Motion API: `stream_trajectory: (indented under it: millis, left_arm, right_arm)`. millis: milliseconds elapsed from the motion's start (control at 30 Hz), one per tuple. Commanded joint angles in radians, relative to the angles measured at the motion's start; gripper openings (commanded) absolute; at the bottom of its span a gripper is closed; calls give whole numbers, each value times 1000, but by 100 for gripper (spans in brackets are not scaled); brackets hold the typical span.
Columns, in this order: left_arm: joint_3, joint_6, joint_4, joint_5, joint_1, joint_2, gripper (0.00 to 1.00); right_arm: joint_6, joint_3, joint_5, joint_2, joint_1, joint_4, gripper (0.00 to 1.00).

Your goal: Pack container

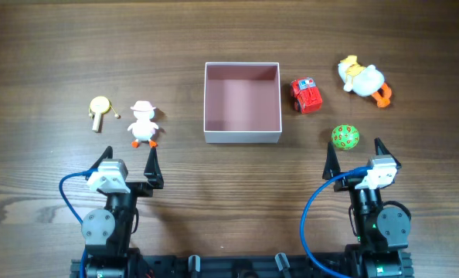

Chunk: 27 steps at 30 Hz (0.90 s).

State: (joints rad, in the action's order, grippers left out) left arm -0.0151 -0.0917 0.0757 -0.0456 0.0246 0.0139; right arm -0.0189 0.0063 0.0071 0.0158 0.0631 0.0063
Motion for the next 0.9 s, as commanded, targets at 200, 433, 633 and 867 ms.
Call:
stream_trajectory:
  millis: [200, 433, 633, 867]
  left_arm:
    - [10, 9, 0, 10, -8, 0, 100]
    - [10, 9, 0, 10, -8, 0, 100]
    - [10, 9, 0, 10, -8, 0, 100]
    - [10, 9, 0, 10, -8, 0, 100]
  right_arm:
    - [20, 0, -8, 0, 1, 0, 100]
    - [19, 0, -8, 0, 1, 1, 100]
    - [38, 0, -29, 0, 1, -1, 100]
    - [269, 0, -90, 0, 1, -3, 100]
